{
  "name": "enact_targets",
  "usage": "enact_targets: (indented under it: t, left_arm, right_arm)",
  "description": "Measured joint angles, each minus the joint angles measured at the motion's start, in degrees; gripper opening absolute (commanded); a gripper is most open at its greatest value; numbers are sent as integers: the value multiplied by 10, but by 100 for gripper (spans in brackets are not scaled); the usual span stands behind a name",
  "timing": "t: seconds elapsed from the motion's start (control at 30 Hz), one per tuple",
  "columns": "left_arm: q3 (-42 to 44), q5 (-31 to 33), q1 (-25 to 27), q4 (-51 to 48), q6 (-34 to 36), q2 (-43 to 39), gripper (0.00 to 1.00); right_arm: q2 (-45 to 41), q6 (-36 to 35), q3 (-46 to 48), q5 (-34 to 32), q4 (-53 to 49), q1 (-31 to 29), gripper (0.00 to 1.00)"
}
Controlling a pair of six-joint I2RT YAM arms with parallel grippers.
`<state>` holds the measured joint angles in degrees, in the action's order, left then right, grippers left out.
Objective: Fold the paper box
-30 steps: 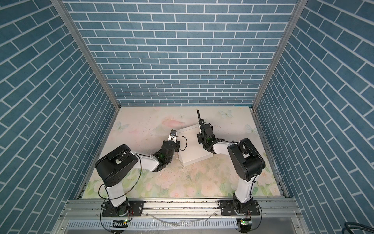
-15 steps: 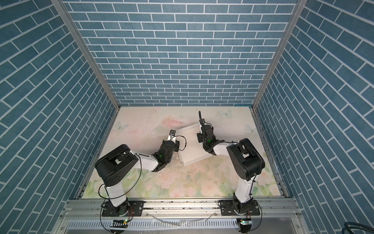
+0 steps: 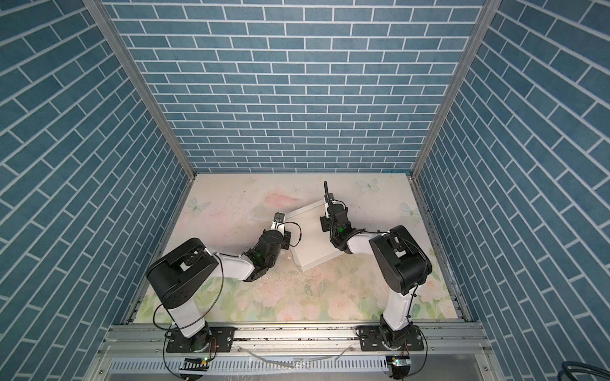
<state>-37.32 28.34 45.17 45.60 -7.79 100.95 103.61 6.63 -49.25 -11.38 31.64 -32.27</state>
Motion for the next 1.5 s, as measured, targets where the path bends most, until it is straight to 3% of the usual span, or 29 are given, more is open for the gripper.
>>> enact_targets:
  t: [0.13,0.33,0.7,1.1,1.5]
  left_arm:
    - [3,-11,0,-43,-8,-26,0]
    - [0,-26,0,-111,-20,-57,0]
    - [-15,-43,1,-191,-35,-85,15]
    - [-20,-63,3,-248,-35,-92,35]
    - [-48,-71,-5,-296,-36,-130,49]
  right_arm:
    - [-17,16,16,2,-13,-5,3]
    - [-70,35,14,12,-111,-7,0]
    - [-118,56,-32,38,-297,-9,0]
    - [-114,93,-83,65,-412,-10,0]
    - [-44,115,-197,106,-551,-10,0]
